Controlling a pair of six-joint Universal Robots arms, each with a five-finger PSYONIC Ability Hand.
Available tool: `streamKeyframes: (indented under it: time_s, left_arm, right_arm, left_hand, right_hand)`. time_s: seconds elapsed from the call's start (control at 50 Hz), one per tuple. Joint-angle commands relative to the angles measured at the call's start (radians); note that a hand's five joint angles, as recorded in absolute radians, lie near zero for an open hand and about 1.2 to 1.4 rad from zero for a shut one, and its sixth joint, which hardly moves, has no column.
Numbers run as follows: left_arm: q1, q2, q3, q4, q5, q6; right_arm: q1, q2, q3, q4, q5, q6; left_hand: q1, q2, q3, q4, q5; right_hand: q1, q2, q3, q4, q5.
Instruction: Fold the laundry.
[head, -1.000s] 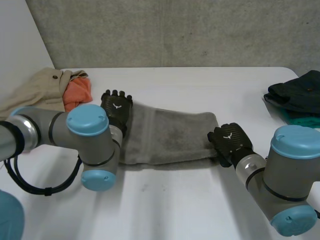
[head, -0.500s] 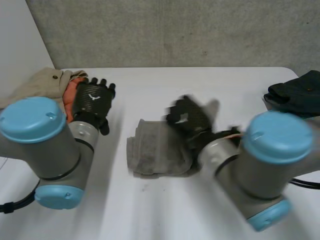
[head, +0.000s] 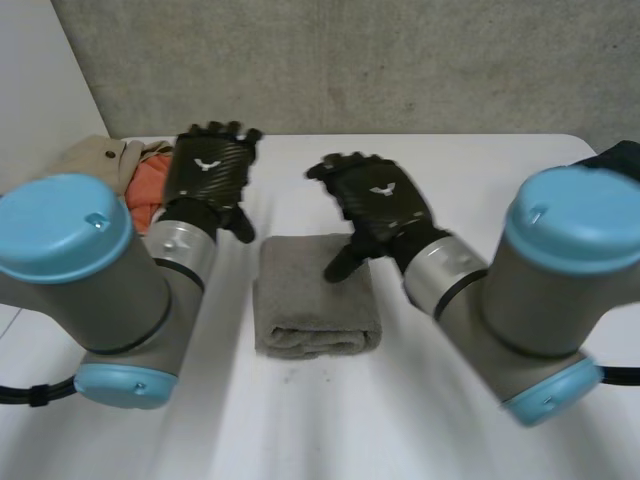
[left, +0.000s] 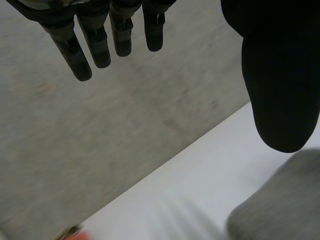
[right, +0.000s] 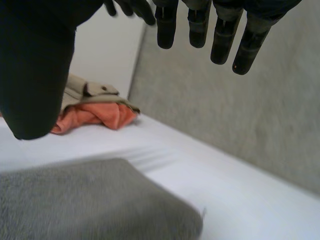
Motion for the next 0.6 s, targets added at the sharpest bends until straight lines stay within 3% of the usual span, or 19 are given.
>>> streamKeyframes:
  time_s: [0.02,0.12,0.22,0.36,0.46,0.6]
  left_arm:
    - [-0.076,-0.120,0.060,-0.048,0.035,-0.043]
    - [-0.078,-0.229,0.107,-0.169,0.011,-0.027]
    - [-0.076,-0.318,0.147,-0.289,-0.073,0.044]
    - [-0.072,-0.335,0.147,-0.292,-0.090,0.164]
    - [-0.076,-0.317,0.154,-0.278,-0.064,0.171]
    - [-0.062,-0.125,0.154,-0.252,0.063,0.164]
  right_arm:
    - [-0.072,0.129,-0.163,0.259,-0.025,0.058]
    - [-0.074,0.258,-0.289,0.366,-0.027,0.034]
    - [-0.069,0.383,-0.381,0.414,-0.019,-0.067]
    - [-0.040,0.444,-0.413,0.411,0.002,-0.178]
    - [-0.031,0.402,-0.413,0.406,0.024,-0.192]
    - [-0.031,0.209,-0.300,0.322,0.047,-0.196]
  left_hand:
    - [0.009,0.002,-0.006,0.004,-0.017]
    - [0.009,0.002,-0.006,0.004,-0.017]
    - [0.006,-0.001,-0.009,0.001,-0.019]
    - [0.009,0.002,-0.006,0.004,-0.017]
    - [-0.006,-0.013,-0.021,-0.011,-0.031]
    - [-0.009,-0.016,-0.024,-0.014,-0.034]
  right_hand:
    - [-0.028,-0.045,-0.041,-0.061,-0.070]
    - [-0.028,-0.045,-0.041,-0.061,-0.070]
    - [-0.028,-0.045,-0.041,-0.061,-0.070]
    - [-0.028,-0.045,-0.041,-0.061,-0.070]
    - [-0.028,-0.045,-0.041,-0.061,-0.070]
    - [-0.028,-0.045,-0.041,-0.061,-0.070]
